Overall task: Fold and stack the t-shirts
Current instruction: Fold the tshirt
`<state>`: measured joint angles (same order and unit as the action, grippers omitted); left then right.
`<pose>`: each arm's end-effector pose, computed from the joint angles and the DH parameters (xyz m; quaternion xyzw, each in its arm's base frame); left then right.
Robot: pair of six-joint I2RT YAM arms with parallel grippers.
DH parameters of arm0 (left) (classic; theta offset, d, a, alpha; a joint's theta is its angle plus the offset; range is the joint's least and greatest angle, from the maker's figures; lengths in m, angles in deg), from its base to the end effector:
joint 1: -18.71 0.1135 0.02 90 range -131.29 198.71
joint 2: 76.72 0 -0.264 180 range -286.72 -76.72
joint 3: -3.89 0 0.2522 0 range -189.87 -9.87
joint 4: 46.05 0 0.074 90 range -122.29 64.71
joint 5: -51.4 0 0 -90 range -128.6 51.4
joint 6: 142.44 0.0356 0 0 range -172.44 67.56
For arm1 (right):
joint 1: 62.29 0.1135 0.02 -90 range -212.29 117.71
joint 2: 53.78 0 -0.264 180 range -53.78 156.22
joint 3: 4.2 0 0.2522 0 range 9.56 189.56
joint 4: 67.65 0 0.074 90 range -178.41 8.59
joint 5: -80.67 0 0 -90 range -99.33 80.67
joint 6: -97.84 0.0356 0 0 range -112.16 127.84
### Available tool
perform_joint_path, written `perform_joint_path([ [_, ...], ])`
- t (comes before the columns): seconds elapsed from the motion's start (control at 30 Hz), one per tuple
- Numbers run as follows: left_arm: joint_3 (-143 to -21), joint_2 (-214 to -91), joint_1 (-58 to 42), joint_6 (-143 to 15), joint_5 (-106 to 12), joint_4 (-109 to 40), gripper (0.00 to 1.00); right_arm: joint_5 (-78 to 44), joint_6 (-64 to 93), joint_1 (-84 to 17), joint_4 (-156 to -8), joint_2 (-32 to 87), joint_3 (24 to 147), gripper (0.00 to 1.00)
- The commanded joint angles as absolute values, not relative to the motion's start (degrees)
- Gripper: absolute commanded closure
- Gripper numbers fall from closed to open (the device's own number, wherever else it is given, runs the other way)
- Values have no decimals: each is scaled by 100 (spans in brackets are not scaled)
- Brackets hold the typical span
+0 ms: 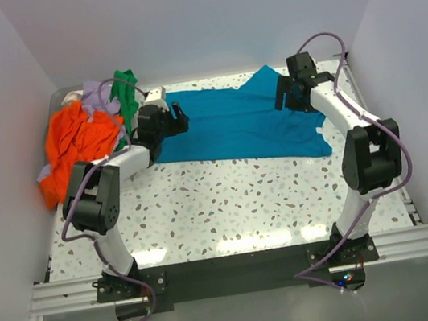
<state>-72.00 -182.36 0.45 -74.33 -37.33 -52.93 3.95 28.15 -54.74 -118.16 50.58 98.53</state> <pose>0.3907 -0.1281 0.2000 -0.0325 0.8326 -0.1811 0.5224 0.4018 0.0450 0.2763 0.1417 0.9296 -0.0286 0.3391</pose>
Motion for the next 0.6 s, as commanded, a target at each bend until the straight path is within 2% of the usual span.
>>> perform_joint_path([
  [0.0,-7078,-18561,-89,-7484,-4633,-6066,26,-62,2884,-5491,-11349,4914,9291,16],
  [0.23,-6762,-18948,-71,-7678,-5021,-6331,25,-379,2972,-5491,-11322,5212,8630,19],
  [0.57,-6051,-19045,-54,-7889,-5118,-6595,25,-63,3218,-5482,-11630,5371,8015,22],
])
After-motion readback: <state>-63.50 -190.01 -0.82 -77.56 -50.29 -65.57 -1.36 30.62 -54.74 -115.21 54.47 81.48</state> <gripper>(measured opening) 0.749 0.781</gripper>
